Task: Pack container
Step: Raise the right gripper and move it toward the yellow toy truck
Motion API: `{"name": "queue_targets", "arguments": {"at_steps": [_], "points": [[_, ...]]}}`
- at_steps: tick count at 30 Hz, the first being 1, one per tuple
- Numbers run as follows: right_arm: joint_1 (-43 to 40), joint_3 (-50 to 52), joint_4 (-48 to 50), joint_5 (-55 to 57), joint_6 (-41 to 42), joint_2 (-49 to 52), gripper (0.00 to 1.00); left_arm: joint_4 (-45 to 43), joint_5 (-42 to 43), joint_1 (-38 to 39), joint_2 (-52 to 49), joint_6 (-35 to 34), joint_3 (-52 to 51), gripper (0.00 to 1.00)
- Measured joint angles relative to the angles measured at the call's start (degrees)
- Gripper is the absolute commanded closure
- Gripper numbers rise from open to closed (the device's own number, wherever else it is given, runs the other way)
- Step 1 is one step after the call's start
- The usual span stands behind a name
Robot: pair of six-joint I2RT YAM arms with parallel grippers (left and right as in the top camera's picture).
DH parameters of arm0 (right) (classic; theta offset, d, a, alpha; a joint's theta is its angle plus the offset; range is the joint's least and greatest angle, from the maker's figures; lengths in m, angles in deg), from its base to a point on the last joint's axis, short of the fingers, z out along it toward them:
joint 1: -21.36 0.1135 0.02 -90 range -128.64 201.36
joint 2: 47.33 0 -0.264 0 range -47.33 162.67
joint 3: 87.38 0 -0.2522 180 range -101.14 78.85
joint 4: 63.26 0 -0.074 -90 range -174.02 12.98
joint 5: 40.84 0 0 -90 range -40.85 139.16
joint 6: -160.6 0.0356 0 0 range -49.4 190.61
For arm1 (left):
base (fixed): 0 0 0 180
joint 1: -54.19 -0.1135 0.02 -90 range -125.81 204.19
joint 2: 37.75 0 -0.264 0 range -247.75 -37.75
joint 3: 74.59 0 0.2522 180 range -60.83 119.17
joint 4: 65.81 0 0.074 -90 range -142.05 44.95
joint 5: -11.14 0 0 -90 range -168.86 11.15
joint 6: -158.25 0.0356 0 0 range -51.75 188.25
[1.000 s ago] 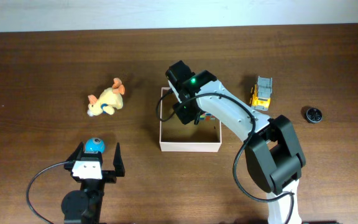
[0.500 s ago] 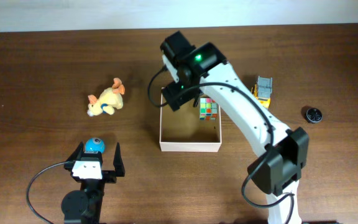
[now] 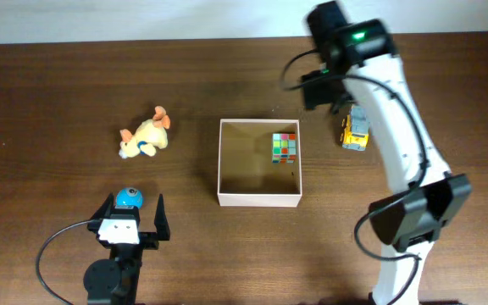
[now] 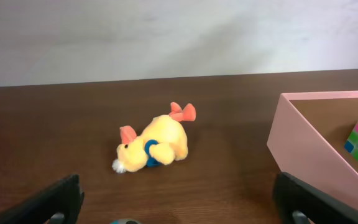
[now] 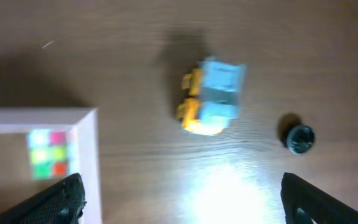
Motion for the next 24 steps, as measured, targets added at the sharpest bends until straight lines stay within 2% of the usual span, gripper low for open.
{"name": "queue_targets", "arguments": {"at_steps": [6, 15, 24], "points": [[-4.57, 3.23, 4.46, 0.04, 2.40, -0.26, 0.01, -0.02, 0.00, 0.00, 0.00, 0.00, 0.00, 0.01], [-8.02, 22.14, 17.03, -6.10, 2.67, -0.31, 0.00, -0.02, 0.00, 0.00, 0.00, 0.00, 0.00, 0.01], [-10.21, 34.86, 27.87, -8.63, 1.70, -0.31, 0.01, 0.00, 0.00, 0.00, 0.00, 0.00, 0.00, 0.01]]}}
